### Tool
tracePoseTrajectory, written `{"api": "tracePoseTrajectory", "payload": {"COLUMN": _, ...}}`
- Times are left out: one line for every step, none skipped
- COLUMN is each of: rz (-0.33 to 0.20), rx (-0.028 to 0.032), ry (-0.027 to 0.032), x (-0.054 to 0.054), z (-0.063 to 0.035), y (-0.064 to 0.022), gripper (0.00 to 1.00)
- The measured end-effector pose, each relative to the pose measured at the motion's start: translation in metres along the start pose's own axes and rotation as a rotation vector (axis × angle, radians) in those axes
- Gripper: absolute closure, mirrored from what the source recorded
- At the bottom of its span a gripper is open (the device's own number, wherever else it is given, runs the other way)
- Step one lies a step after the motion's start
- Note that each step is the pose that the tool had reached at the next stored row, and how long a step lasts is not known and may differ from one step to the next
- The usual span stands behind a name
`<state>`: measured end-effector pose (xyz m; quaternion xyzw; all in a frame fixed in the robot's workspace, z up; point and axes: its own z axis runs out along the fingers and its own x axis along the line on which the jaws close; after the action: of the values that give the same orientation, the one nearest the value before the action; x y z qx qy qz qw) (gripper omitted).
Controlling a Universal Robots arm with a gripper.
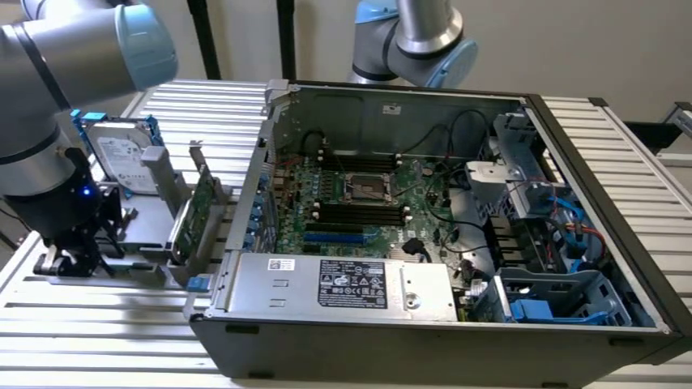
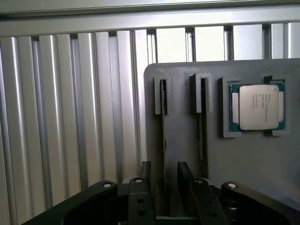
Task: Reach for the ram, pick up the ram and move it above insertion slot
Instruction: 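Pick up the ram and move it above insertion slot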
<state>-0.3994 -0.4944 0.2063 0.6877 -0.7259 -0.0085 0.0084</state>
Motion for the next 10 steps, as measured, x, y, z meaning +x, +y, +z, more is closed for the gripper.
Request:
{"api": "tracePoseTrajectory", "payload": {"rz": -0.003, "rx": 0.0029, "ry": -0.0001, "x": 0.0000, "z": 0.0017, "y": 0.0004, "gripper": 0.64}}
{"api": "tracePoseTrajectory", "payload": {"rz": -0.005, "rx": 0.0059, "ry": -0.0004, "x": 0.0000, "z": 0.0030, "y": 0.0005, "gripper": 0.64}}
{"api": "tracePoseTrajectory", "payload": {"rz": -0.007, "rx": 0.0099, "ry": -0.0004, "x": 0.0000, "z": 0.0038, "y": 0.0006, "gripper": 0.64}}
{"api": "tracePoseTrajectory", "payload": {"rz": -0.008, "rx": 0.0132, "ry": -0.0006, "x": -0.0001, "z": 0.0044, "y": 0.0007, "gripper": 0.64}}
{"api": "tracePoseTrajectory", "payload": {"rz": -0.010, "rx": 0.0143, "ry": -0.0006, "x": -0.0003, "z": 0.0048, "y": 0.0007, "gripper": 0.64}}
{"api": "tracePoseTrajectory", "payload": {"rz": -0.011, "rx": 0.0143, "ry": -0.0006, "x": -0.0004, "z": 0.0050, "y": 0.0007, "gripper": 0.64}}
{"api": "tracePoseTrajectory", "payload": {"rz": -0.012, "rx": 0.0143, "ry": -0.0006, "x": -0.0007, "z": 0.0052, "y": 0.0009, "gripper": 0.64}}
{"api": "tracePoseTrajectory", "payload": {"rz": -0.013, "rx": 0.0143, "ry": -0.0006, "x": -0.0010, "z": 0.0054, "y": 0.0010, "gripper": 0.64}}
{"api": "tracePoseTrajectory", "payload": {"rz": -0.014, "rx": 0.0144, "ry": -0.0007, "x": -0.0015, "z": 0.0057, "y": 0.0012, "gripper": 0.64}}
{"api": "tracePoseTrajectory", "payload": {"rz": -0.016, "rx": 0.0144, "ry": -0.0007, "x": -0.0023, "z": 0.0058, "y": 0.0014, "gripper": 0.64}}
